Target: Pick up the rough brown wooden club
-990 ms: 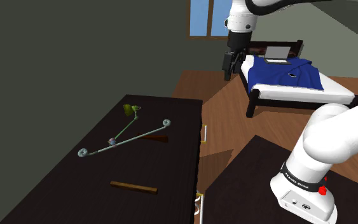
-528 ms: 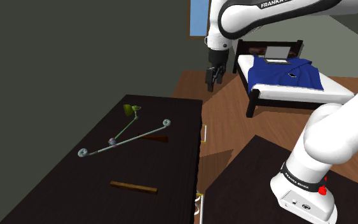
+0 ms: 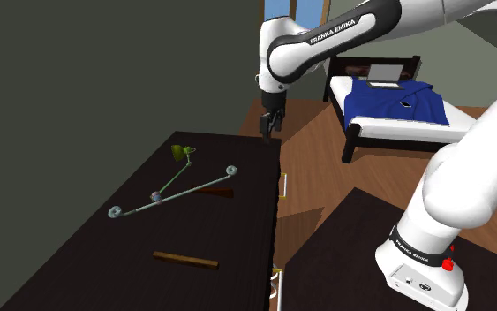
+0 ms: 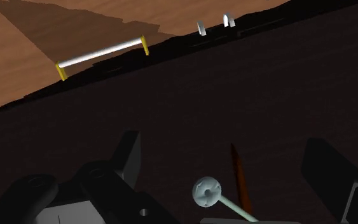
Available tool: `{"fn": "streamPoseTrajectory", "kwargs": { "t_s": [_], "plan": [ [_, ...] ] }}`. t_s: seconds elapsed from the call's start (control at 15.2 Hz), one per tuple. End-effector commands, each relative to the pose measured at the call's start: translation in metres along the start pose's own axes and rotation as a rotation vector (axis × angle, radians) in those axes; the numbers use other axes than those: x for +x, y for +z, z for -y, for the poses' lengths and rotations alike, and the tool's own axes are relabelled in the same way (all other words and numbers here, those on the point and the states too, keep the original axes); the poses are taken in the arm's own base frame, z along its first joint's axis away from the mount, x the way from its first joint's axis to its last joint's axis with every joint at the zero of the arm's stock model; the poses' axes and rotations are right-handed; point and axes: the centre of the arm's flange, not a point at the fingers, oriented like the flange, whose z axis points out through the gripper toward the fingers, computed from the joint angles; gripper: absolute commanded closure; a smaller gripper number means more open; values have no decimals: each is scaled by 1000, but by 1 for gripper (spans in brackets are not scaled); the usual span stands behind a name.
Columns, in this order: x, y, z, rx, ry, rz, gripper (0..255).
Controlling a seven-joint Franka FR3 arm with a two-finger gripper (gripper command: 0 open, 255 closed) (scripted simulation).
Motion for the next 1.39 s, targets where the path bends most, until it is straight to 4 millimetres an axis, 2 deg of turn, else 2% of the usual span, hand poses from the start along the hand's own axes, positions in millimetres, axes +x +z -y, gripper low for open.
{"fn": "streamPoseTrajectory", "kwargs": {
  "t_s": [0.0,0.66,1.32],
  "plan": [
    [21,20,2,3,-27,4,0],
    [118,109,31,17,-159,25,0],
    [208,199,73,31,-291,46,0]
  ]
}}
